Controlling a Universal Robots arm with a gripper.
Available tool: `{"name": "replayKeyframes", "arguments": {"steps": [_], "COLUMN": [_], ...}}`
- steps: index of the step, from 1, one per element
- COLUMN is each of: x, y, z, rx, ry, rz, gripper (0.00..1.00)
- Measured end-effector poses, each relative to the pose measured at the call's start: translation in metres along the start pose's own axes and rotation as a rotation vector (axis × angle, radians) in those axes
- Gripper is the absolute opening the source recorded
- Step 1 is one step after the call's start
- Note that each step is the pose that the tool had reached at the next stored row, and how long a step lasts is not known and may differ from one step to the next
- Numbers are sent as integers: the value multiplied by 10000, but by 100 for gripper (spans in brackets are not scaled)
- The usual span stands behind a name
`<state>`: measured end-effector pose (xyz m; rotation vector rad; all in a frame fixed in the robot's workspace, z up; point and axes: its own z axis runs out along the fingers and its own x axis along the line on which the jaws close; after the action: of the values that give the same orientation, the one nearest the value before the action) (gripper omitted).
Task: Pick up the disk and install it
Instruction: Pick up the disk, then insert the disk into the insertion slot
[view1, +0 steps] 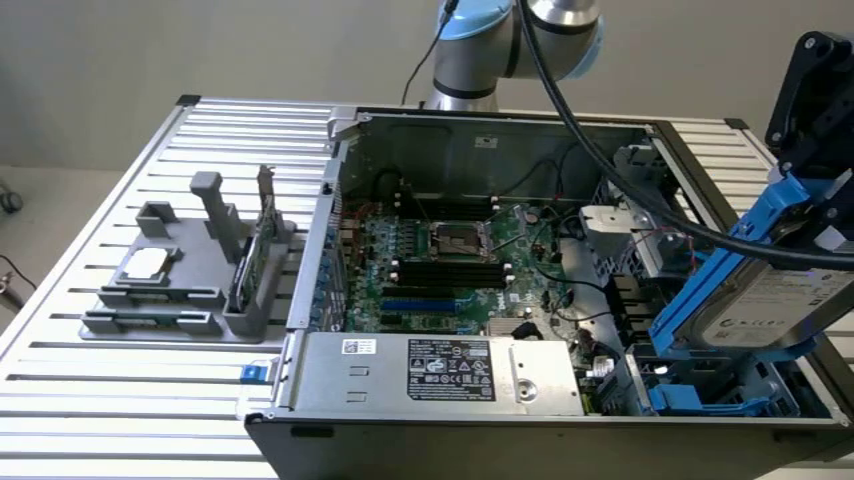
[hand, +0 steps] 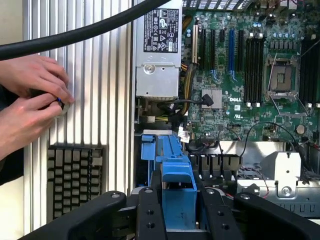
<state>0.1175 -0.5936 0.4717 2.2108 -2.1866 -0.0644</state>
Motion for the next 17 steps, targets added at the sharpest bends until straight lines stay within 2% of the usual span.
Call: {"name": "replayKeyframes", "arguments": {"steps": [7,9,17], "x": [0,0,0], "y": [-47,-49,-49], "z": [114,114,115], "rx": [-3,-22,-24], "ry": [-2,-1,1], "rz": [5,3,4], "gripper": [33,33,33]}}
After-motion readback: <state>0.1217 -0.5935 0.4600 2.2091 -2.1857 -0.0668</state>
